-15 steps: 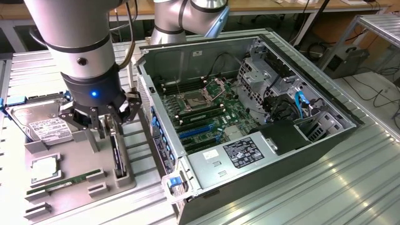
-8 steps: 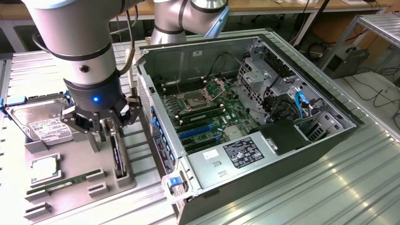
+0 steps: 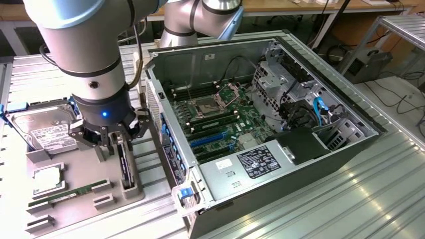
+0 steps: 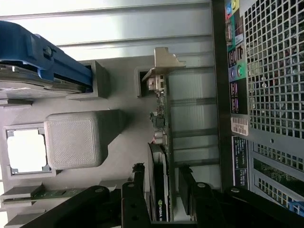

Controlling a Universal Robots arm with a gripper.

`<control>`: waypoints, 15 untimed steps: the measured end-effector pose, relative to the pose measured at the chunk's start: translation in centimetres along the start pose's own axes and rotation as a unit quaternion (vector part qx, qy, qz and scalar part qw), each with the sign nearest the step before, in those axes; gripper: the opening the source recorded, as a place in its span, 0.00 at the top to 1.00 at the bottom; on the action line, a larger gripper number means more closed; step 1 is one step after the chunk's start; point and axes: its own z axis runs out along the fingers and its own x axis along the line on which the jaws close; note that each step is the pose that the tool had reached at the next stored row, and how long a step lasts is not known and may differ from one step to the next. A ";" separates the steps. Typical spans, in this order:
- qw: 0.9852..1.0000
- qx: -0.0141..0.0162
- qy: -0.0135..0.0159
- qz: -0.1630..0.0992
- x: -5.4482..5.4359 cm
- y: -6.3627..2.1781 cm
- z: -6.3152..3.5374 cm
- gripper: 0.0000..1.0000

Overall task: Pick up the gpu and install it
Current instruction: 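Pick up the gpu and move the gpu toward the slot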

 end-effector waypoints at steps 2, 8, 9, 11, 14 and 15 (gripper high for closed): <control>1.000 0.000 0.000 0.000 0.0 -0.01 0.39 0.58; 1.000 -0.012 0.001 0.000 0.2 0.00 1.01 0.58; 1.000 -0.012 0.001 0.000 0.2 0.00 1.06 0.58; 1.000 -0.012 0.002 0.000 0.2 -0.01 1.11 0.58; 1.000 -0.012 0.002 0.000 0.2 -0.01 1.20 0.58; 1.000 -0.012 0.002 0.000 0.2 -0.01 1.22 0.58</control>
